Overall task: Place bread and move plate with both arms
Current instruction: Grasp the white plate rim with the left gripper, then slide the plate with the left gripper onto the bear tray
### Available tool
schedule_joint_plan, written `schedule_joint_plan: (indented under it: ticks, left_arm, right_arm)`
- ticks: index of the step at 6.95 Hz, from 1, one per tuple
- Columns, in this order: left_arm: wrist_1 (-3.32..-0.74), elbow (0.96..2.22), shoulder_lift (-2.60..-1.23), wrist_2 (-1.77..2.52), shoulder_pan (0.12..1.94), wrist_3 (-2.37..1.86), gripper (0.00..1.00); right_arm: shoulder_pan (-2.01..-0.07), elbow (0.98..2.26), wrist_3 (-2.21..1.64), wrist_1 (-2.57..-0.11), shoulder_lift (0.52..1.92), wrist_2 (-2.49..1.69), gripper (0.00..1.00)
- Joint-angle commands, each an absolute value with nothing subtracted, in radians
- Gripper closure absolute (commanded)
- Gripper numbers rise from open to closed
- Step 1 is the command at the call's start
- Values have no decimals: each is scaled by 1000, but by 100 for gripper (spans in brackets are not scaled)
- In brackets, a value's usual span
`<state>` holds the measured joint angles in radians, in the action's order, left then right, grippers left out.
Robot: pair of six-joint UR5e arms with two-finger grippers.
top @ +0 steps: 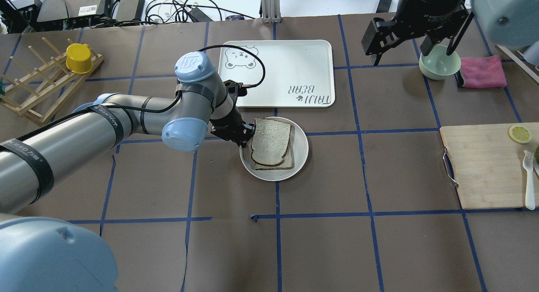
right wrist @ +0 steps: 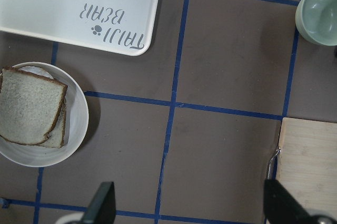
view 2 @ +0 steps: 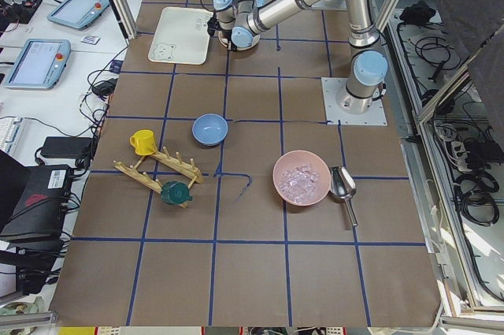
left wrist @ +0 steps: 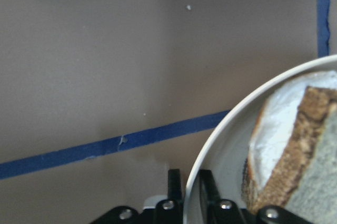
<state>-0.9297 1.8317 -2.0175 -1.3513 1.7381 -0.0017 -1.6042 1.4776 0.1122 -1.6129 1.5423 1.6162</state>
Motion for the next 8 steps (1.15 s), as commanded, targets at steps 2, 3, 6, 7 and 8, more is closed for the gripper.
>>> schedule_joint_plan:
  ticks: [2,3,6,7,8]
  left_arm:
    - [-943,1784,-1988,-1319,1735,-80,100]
    - [-954,1783,-1973,-1315,1732,-92,100]
    - [-982,1699,-1986,-1244,1663,-103,100]
    - [-1050,1598,-2026,-1247,1661,-69,100]
    - [-1128,1486,-2080,-1250,1660,-36,100]
  right_arm:
    - [-1603,1479,106,-1617,1542,1617,0]
    - [-1603,1479,104,-1620,1543,1624,0]
    - [-1601,1479,104,-1644,1542,1627,0]
    - [-1601,1479,106,-1679,1542,1631,0]
    - [-1603,1479,103,-1683,1543,1631,0]
